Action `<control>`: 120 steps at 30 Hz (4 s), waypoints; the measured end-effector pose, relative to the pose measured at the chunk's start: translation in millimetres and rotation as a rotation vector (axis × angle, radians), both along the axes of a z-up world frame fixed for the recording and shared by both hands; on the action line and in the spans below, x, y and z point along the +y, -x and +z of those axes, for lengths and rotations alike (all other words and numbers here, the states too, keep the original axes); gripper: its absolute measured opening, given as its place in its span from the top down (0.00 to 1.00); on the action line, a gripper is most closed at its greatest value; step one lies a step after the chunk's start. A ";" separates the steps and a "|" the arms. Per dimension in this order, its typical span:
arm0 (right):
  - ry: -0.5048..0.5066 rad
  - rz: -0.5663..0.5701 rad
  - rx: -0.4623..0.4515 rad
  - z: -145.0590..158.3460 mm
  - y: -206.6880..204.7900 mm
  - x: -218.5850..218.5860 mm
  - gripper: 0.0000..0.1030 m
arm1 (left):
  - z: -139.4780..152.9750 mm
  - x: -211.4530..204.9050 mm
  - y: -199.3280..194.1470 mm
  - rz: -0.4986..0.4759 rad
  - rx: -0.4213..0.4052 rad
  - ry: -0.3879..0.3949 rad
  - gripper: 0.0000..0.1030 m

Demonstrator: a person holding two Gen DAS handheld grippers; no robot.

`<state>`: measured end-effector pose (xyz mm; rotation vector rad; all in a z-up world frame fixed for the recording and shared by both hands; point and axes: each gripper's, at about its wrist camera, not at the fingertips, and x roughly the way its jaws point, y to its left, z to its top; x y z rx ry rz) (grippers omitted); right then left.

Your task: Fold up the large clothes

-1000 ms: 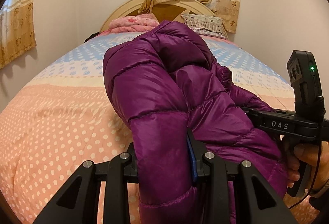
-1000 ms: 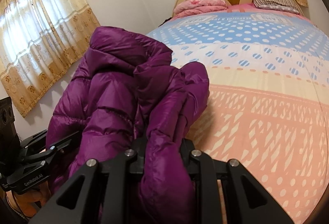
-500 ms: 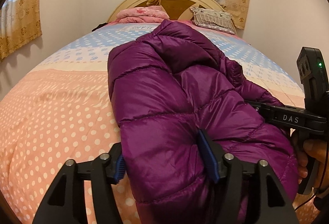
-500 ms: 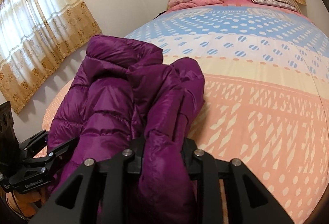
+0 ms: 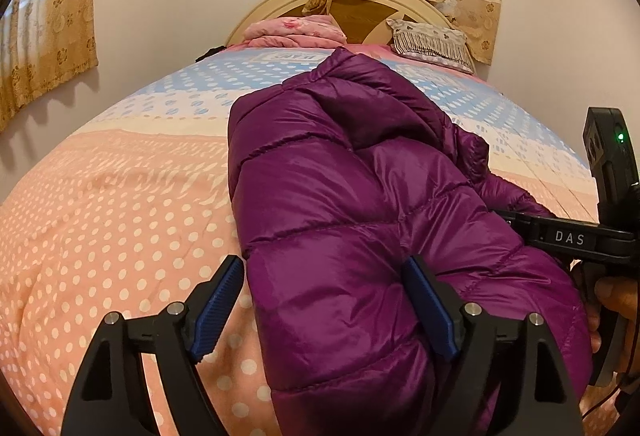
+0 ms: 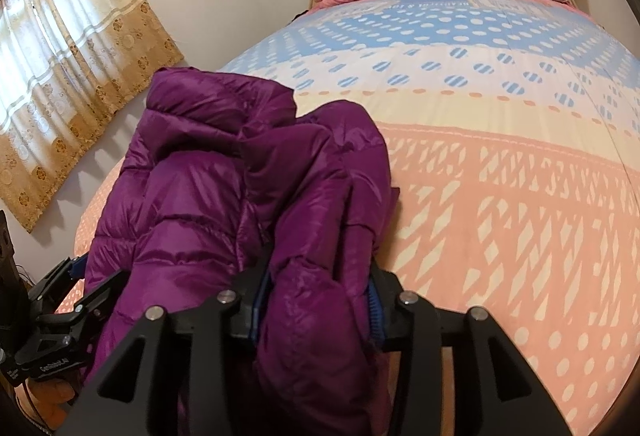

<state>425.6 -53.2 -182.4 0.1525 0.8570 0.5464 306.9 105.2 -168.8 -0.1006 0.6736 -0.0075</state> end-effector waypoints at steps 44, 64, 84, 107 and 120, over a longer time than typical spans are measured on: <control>0.084 -0.092 -0.439 164.4 174.4 -8.5 0.14 | 163.5 -19.1 147.9 0.122 -0.340 -0.054 0.19; 0.055 -0.087 -0.406 151.2 180.0 -15.3 0.14 | 150.5 -25.1 141.4 0.134 -0.301 -0.064 0.19; 0.055 -0.064 -0.404 148.8 182.6 -11.8 0.14 | 148.5 -27.5 141.5 0.135 -0.293 -0.065 0.19; 0.058 -0.056 -0.408 148.5 184.7 -7.9 0.13 | 146.7 -27.0 140.0 0.143 -0.291 -0.058 0.19; 0.058 -0.053 -0.397 147.2 183.5 -7.9 0.13 | 144.5 -30.0 136.6 0.161 -0.278 -0.097 0.11</control>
